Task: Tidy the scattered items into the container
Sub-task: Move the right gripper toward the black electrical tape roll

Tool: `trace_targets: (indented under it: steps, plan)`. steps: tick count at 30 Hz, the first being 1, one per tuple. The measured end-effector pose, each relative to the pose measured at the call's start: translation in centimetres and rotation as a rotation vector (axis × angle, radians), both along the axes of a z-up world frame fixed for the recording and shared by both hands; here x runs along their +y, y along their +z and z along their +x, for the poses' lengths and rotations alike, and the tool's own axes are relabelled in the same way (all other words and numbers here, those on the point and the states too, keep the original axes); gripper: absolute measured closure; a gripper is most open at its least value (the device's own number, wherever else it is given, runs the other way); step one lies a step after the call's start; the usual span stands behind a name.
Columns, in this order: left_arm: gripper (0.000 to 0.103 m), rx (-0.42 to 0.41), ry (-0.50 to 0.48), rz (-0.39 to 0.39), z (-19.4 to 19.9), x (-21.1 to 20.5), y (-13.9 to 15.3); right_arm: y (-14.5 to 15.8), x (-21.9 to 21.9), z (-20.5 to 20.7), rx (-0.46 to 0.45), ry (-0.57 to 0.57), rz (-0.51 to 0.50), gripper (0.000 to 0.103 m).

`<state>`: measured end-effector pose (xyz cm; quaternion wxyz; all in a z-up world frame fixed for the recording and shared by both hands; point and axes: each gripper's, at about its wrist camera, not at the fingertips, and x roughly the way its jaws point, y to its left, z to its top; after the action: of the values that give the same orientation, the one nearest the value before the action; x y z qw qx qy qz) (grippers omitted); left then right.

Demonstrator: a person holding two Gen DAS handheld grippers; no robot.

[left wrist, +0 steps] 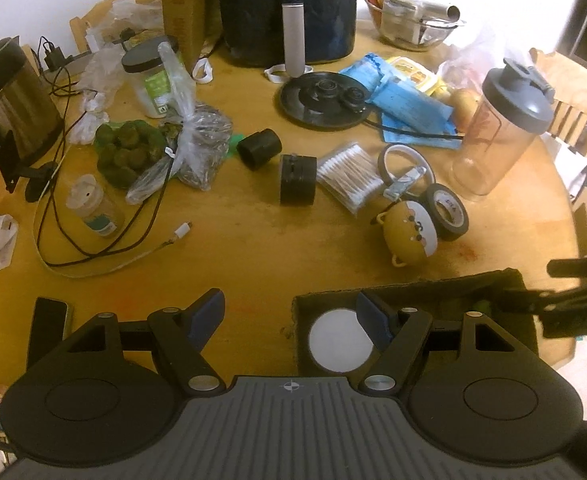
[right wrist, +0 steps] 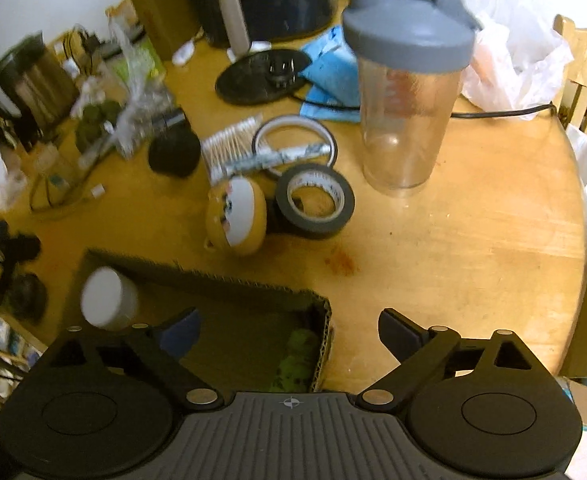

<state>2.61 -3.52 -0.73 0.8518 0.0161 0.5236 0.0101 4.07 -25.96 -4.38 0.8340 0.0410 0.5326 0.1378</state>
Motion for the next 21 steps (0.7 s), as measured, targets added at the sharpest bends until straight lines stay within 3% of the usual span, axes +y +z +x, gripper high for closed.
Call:
trace_targets:
  steps: [8, 12, 15, 19, 21]
  plan:
    - [0.028, 0.011, -0.010, -0.063, 0.5, 0.2, -0.4, 1.6, -0.4, 1.5, -0.058, -0.002, 0.005, 0.000]
    - [0.019, 0.020, -0.010, -0.105, 0.4, 0.4, -0.9, 1.7, -1.1, 2.3, -0.080, -0.014, 0.008, 0.000]
    - [0.018, 0.018, -0.013, -0.141, 0.3, 0.8, -0.9, 1.3, -1.6, 2.8, -0.085, -0.030, -0.001, 0.000]
    - [0.017, -0.001, 0.002, -0.149, 0.5, 1.2, -0.7, 0.8, -2.0, 3.3, -0.093, -0.041, -0.003, 0.000]
    - [0.010, -0.010, 0.003, -0.143, 0.8, 1.3, -0.6, 0.7, -2.0, 3.6, -0.096, -0.048, -0.001, 0.000]
